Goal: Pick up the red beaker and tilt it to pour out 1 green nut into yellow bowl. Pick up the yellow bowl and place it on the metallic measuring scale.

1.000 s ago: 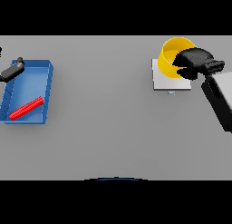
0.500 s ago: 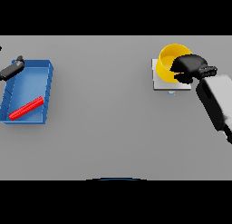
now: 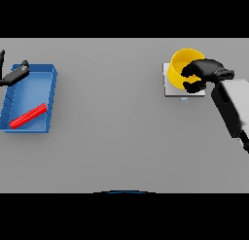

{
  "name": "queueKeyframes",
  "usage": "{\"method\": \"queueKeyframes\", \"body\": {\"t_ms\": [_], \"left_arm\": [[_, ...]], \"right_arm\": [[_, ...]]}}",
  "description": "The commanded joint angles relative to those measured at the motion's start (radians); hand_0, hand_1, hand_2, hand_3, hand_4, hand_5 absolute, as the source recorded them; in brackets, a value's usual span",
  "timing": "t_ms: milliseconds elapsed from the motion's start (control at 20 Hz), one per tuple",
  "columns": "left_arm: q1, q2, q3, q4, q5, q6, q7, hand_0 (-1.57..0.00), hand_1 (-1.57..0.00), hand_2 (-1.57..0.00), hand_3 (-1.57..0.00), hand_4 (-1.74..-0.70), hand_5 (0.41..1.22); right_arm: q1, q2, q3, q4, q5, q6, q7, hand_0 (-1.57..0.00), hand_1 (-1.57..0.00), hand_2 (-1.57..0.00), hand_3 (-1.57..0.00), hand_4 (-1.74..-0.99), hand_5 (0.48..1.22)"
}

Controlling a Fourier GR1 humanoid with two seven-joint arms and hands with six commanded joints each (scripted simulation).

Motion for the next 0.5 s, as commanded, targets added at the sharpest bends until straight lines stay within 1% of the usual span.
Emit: {"method": "queueKeyframes", "body": {"t_ms": [0,100,200,250,300,350,400,450], "left_arm": [[-0.004,-0.004,-0.001,0.010,-0.005,0.001,-0.005,0.00,0.00,0.00,0.00,-0.81,0.738],[-0.013,-0.008,0.008,0.025,0.002,-0.004,-0.016,0.00,0.00,0.00,0.00,-0.81,0.739],[-0.017,-0.015,0.005,0.027,-0.001,-0.001,-0.012,0.00,0.00,0.00,0.00,-0.81,0.736],[-0.009,-0.007,0.002,0.015,-0.005,0.005,-0.008,0.00,0.00,0.00,0.00,-0.81,0.736],[-0.014,-0.013,0.008,0.018,-0.001,0.012,-0.008,0.00,0.00,0.00,0.00,-0.81,0.734],[-0.016,-0.014,0.010,0.030,0.004,0.002,-0.010,0.00,0.00,0.00,0.00,-0.82,0.733],[-0.022,-0.019,0.008,0.031,0.004,0.001,0.000,0.00,0.00,0.00,0.00,-0.82,0.734],[-0.021,-0.014,0.012,0.033,0.008,-0.004,-0.008,0.00,0.00,0.00,0.00,-0.82,0.734]], "right_arm": [[-0.006,0.001,0.004,0.015,0.005,-0.002,-0.016,-0.40,-0.35,-0.52,-0.60,-1.410,0.821],[-0.009,-0.002,0.009,0.014,0.008,-0.001,-0.034,-0.25,-0.23,-0.39,-0.54,-1.385,0.780],[-0.023,0.003,0.020,0.029,0.017,0.010,-0.044,-0.16,-0.14,-0.29,-0.47,-1.356,0.755],[-0.024,0.002,0.023,0.042,0.020,0.007,-0.062,-0.13,-0.12,-0.24,-0.44,-1.346,0.746],[-0.023,0.002,0.029,0.049,0.027,0.006,-0.058,-0.10,-0.09,-0.21,-0.41,-1.336,0.741],[-0.032,0.009,0.029,0.064,0.031,0.006,-0.051,-0.08,-0.07,-0.17,-0.39,-1.325,0.737],[-0.042,0.007,0.030,0.065,0.031,0.011,-0.059,-0.07,-0.06,-0.14,-0.37,-1.316,0.735],[-0.037,0.005,0.034,0.067,0.034,0.012,-0.066,-0.05,-0.05,-0.12,-0.35,-1.308,0.733]]}}
